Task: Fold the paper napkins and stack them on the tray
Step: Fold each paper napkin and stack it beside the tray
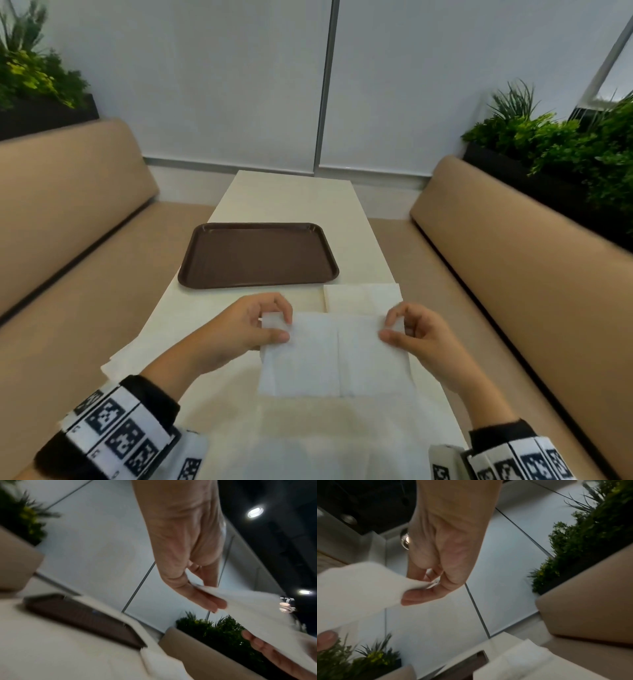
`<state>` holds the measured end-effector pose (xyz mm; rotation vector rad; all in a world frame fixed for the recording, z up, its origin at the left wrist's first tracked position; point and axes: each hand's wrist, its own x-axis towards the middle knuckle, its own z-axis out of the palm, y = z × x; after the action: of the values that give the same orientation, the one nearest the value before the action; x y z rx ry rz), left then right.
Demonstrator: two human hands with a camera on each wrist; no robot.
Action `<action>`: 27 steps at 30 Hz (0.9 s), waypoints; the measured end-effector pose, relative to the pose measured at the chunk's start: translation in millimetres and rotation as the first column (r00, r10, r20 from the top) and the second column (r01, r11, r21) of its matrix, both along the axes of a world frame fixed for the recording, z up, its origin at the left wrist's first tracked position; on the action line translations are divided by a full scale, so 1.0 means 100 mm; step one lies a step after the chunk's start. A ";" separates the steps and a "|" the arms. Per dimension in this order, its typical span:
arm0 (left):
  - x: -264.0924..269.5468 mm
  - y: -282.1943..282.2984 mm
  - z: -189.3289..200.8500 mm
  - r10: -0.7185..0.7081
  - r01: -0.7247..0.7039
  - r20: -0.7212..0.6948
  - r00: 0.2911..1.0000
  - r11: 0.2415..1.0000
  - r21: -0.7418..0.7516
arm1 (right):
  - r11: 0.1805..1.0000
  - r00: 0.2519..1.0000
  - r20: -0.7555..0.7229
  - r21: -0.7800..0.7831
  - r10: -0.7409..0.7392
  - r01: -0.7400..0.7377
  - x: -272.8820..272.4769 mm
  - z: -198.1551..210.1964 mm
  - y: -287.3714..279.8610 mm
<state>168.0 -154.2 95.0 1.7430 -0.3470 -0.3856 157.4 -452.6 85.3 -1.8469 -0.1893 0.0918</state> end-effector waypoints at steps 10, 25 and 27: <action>1.24 -0.71 -0.45 0.224 -0.233 -0.137 0.965 0.971 -0.058 | 0.965 0.967 -0.065 -0.114 -0.245 0.237 1.17 -0.28 -0.36; 2.16 -1.43 -1.39 0.253 -0.227 -0.003 0.967 0.871 0.436 | 0.695 0.944 -0.053 -0.690 -0.326 0.201 2.25 -1.21 -0.68; 2.19 -1.46 -1.43 0.220 -0.212 0.044 0.974 0.838 0.503 | 0.666 0.946 -0.038 -0.720 -0.321 0.196 2.25 -1.26 -0.66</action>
<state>387.0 -300.1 -48.1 2.2680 -0.0266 -0.3426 382.6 -518.6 -40.2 -2.6164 0.2799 0.1272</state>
